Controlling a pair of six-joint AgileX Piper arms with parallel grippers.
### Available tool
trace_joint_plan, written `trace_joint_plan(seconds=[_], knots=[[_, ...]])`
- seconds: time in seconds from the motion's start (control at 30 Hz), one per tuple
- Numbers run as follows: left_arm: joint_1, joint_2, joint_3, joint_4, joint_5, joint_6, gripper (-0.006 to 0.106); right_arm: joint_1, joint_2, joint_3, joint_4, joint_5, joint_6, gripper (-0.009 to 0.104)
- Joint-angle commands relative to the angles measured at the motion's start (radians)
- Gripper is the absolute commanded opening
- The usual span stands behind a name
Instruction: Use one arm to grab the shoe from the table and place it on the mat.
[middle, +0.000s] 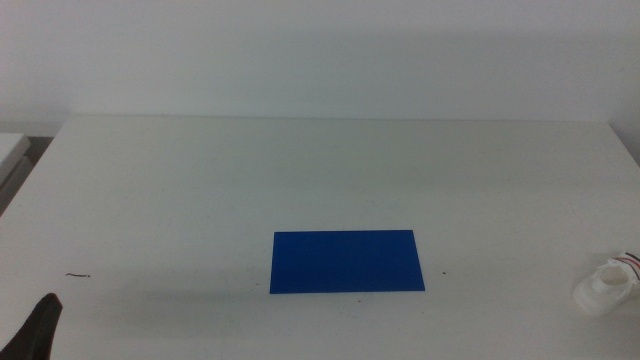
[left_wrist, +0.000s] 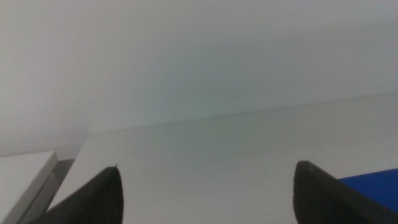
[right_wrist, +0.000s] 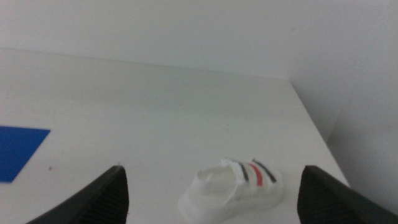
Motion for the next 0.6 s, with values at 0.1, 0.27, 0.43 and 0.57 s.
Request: trace_joint_plan(seconds=[0.1,0.27,0.43,0.57], knots=[[-0.007,0.005,0.0,-0.004,-0.012,-0.001,0.094,-0.005,0.001,-0.093,0.045,0.144,-0.008,0.091],[-0.007,0.005,0.0,-0.004,-0.012,-0.001,0.094,-0.005,0.172,-0.292,0.063,0.24,-0.021,0.091],[-0.007,0.005,0.0,-0.004,-0.012,-0.001,0.094,-0.005,0.451,-0.518,0.078,0.46,0.007,0.091],[-0.007,0.005,0.0,-0.004,-0.012,-0.001,0.094,-0.005,0.662,-0.672,0.101,0.632,0.11,0.091]])
